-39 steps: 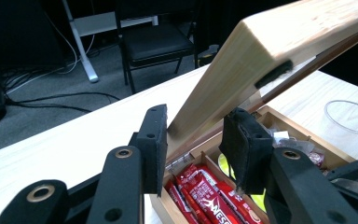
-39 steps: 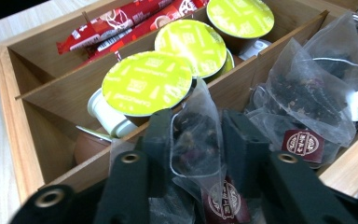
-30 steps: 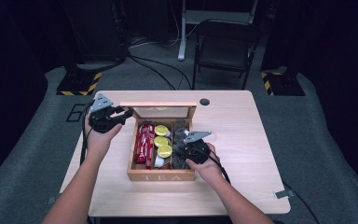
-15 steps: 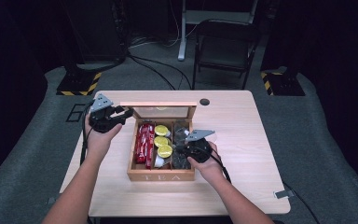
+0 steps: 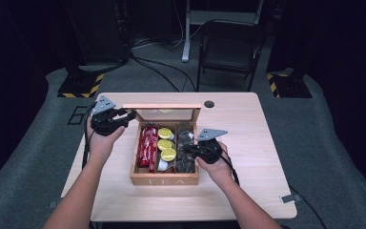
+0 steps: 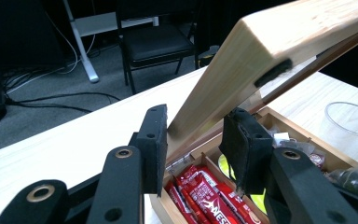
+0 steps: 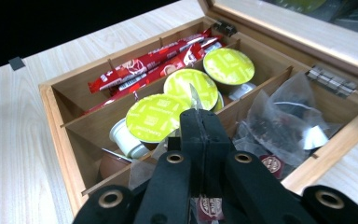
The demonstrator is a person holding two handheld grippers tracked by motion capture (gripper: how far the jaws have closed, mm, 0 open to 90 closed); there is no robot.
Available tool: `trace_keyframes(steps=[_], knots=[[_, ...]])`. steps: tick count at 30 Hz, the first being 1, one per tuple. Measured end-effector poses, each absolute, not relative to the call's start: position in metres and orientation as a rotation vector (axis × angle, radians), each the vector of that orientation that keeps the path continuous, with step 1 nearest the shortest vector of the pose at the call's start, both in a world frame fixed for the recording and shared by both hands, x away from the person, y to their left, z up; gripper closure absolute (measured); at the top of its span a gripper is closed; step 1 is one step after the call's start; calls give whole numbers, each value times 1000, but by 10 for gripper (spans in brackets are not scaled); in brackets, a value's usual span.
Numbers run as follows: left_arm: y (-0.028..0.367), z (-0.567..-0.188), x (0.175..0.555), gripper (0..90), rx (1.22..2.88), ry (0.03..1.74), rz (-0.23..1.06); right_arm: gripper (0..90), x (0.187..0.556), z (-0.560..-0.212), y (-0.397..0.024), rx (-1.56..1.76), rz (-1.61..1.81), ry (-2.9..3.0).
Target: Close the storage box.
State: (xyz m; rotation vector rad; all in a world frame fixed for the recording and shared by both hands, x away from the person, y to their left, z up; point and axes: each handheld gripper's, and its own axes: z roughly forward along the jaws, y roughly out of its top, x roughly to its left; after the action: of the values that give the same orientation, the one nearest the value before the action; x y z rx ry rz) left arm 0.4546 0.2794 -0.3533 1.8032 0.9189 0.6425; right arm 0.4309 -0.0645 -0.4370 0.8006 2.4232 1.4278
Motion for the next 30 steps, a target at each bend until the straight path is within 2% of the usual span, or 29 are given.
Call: trace_keyframes(steps=[30], knots=[[278,-353,454,612,1804,926,650,900,432,-409,-107,890,1476,2294]])
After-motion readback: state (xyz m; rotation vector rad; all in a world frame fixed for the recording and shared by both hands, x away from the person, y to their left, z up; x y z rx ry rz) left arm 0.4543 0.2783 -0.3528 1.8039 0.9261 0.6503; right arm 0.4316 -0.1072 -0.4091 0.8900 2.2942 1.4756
